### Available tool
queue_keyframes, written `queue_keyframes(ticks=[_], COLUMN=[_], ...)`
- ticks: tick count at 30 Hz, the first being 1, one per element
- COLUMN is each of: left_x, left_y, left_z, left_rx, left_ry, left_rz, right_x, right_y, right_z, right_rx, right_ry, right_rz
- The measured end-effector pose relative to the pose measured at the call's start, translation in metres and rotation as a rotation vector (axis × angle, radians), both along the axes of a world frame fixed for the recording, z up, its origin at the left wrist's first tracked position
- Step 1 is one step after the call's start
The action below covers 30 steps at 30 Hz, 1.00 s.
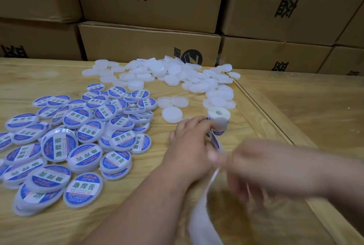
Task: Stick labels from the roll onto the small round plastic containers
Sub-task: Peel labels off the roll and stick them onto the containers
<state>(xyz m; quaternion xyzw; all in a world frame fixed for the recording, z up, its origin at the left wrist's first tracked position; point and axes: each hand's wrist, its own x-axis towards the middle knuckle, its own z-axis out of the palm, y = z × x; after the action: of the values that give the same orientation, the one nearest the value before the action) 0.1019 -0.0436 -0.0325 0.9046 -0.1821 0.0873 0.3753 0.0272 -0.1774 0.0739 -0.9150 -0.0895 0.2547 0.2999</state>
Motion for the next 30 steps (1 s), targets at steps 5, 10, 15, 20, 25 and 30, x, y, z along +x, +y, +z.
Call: queue_keyframes(ticks=[5, 10, 15, 20, 25, 30], left_x=[0.000, 0.007, 0.013, 0.017, 0.017, 0.012], left_y=[0.000, 0.006, 0.008, 0.007, 0.008, 0.007], left_z=[0.002, 0.008, 0.003, 0.000, -0.001, 0.005], left_rx=[-0.024, -0.004, 0.135, 0.197, 0.226, 0.163], left_ry=[0.016, -0.046, 0.005, -0.014, 0.037, 0.001], left_rz=[0.031, 0.133, 0.168, 0.224, 0.217, 0.215], right_x=[0.062, 0.076, 0.087, 0.098, 0.111, 0.114], right_y=[-0.018, -0.018, -0.021, -0.015, -0.014, -0.016], right_z=[-0.020, -0.058, -0.067, -0.059, -0.052, -0.058], right_rx=[-0.009, 0.219, 0.305, 0.276, 0.208, 0.233], right_ry=[-0.137, -0.164, -0.179, -0.044, 0.113, 0.089], right_rz=[-0.174, -0.233, -0.260, -0.232, -0.264, -0.301])
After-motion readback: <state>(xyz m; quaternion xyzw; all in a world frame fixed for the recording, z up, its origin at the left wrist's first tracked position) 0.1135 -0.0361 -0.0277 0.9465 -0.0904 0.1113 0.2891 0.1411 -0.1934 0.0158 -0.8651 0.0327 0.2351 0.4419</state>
